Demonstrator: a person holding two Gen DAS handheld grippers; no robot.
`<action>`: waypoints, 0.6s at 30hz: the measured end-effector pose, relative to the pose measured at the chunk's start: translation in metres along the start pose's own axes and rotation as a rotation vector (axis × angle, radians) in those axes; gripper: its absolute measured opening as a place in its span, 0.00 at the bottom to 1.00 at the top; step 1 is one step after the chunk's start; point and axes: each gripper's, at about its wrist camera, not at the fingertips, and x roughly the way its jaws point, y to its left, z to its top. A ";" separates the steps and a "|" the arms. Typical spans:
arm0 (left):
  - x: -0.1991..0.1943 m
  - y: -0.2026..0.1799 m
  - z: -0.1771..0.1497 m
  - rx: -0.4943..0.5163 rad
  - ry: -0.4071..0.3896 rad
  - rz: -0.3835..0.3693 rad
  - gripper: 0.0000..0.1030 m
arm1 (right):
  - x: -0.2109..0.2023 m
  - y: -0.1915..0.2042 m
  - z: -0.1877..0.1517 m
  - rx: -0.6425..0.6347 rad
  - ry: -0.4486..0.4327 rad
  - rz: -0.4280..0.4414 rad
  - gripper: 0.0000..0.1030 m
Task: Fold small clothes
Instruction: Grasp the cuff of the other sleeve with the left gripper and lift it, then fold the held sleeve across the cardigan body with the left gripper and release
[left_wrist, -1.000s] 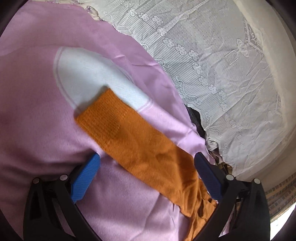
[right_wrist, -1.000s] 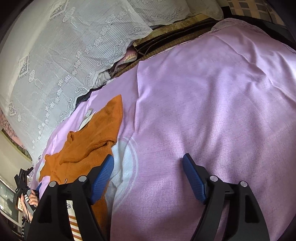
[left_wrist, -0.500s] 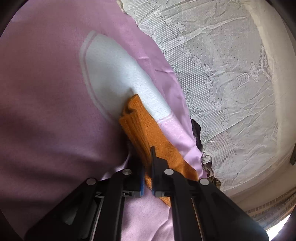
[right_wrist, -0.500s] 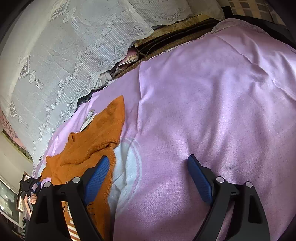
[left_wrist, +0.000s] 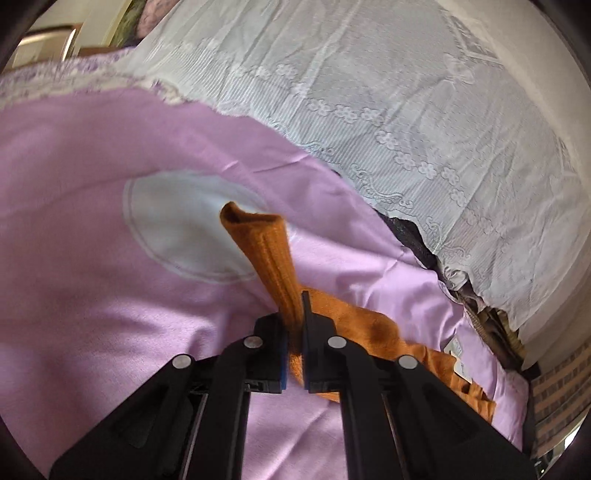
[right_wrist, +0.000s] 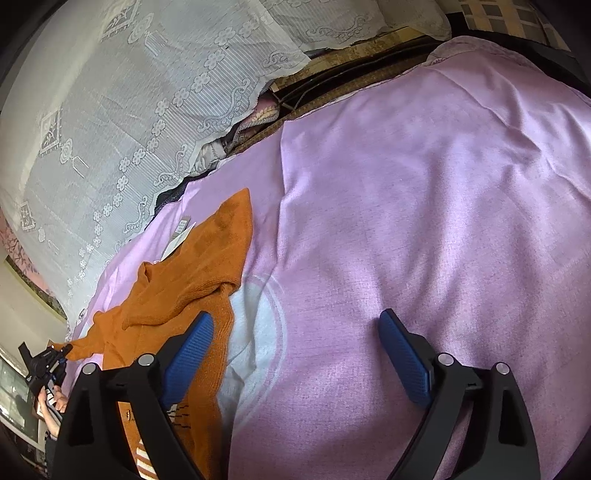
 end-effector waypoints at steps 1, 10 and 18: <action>-0.006 -0.009 0.000 0.024 -0.012 -0.002 0.04 | 0.001 0.000 0.000 -0.001 0.000 0.000 0.91; -0.014 -0.104 -0.023 0.231 0.006 -0.076 0.04 | 0.004 0.003 0.001 0.009 -0.004 0.013 0.97; 0.001 -0.181 -0.040 0.356 0.054 -0.099 0.04 | 0.006 0.001 0.003 0.032 -0.013 0.027 0.97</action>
